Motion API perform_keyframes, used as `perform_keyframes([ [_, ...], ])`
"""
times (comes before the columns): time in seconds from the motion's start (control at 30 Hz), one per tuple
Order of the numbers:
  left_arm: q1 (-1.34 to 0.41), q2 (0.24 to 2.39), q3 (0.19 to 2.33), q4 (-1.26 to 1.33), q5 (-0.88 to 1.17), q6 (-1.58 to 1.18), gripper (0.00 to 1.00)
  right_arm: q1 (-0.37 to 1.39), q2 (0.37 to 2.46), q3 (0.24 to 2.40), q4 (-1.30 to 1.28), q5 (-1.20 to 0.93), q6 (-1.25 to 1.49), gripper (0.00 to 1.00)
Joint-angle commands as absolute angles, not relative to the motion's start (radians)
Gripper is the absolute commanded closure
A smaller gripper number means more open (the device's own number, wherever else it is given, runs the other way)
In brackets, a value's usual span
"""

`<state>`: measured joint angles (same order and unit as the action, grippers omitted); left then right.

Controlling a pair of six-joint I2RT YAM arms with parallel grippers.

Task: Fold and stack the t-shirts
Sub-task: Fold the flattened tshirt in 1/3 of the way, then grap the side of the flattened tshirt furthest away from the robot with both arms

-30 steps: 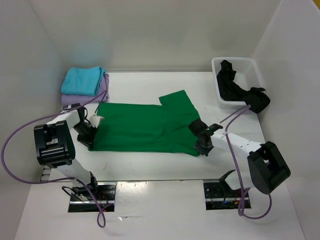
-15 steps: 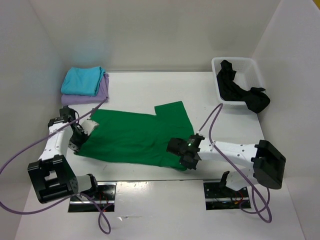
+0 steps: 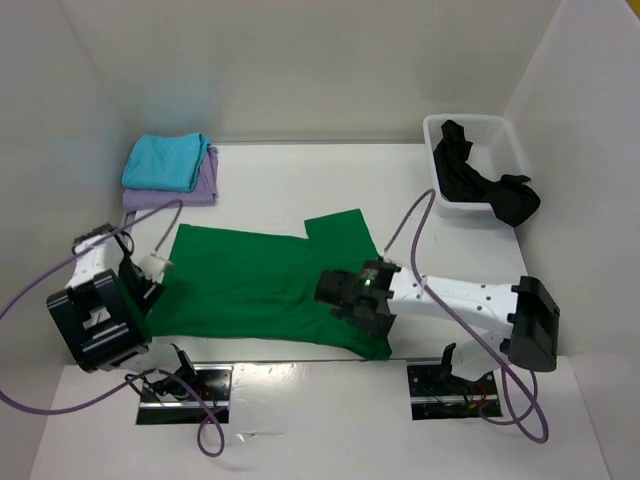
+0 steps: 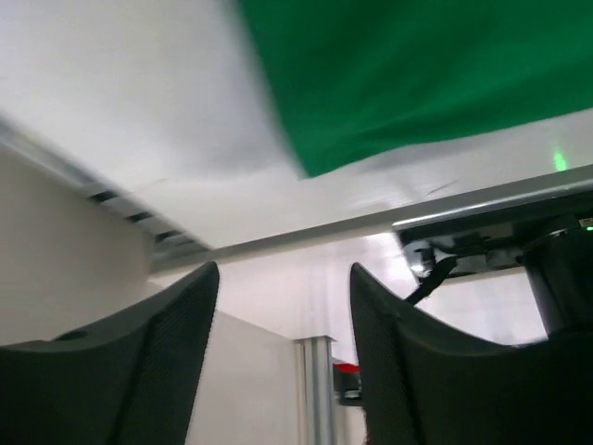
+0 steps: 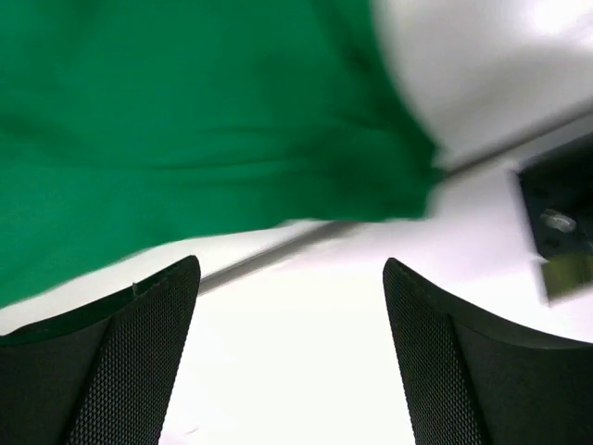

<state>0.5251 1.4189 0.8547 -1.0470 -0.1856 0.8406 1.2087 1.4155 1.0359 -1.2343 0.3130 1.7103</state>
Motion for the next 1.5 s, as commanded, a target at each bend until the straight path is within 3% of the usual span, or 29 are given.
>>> perform_keyframes([
  [0.0, 0.584, 1.512, 1.084, -1.098, -0.114, 0.853, 0.33, 1.116, 1.396, 1.242, -1.273, 0.480, 1.526, 0.15],
  [0.17, 0.557, 1.713, 1.446, -1.057, 0.115, 0.698, 0.30, 0.800, 1.541, 1.439, -0.975, 0.467, 1.030, 0.10],
  [0.33, 0.482, 1.851, 1.532, -0.869, 0.288, 0.499, 0.27, 0.480, 1.717, 1.488, -0.669, 0.272, 0.727, 0.10],
  [0.57, 0.402, 1.989, 1.583, -0.608, 0.313, 0.336, 0.19, 0.422, 2.229, 1.925, -0.762, 0.307, 0.555, 0.10],
  [0.77, 0.371, 2.100, 1.652, -0.595, 0.336, 0.293, 0.17, 0.413, 2.451, 2.178, -0.854, 0.285, 0.535, 0.11],
  [1.1, 0.313, 2.166, 1.605, -0.594, 0.301, 0.284, 0.12, 0.413, 2.356, 1.945, -0.776, 0.232, 0.543, 0.17],
  [1.3, 0.304, 2.166, 1.571, -0.603, 0.250, 0.284, 0.17, 0.422, 2.299, 1.841, -0.736, 0.183, 0.563, 0.22],
  [1.37, 0.304, 2.166, 1.559, -0.603, 0.238, 0.284, 0.19, 0.432, 2.299, 1.832, -0.727, 0.183, 0.563, 0.29],
  [1.47, 0.304, 2.175, 1.559, -0.632, 0.251, 0.295, 0.31, 0.433, 2.310, 1.832, -0.727, 0.173, 0.563, 0.47],
])
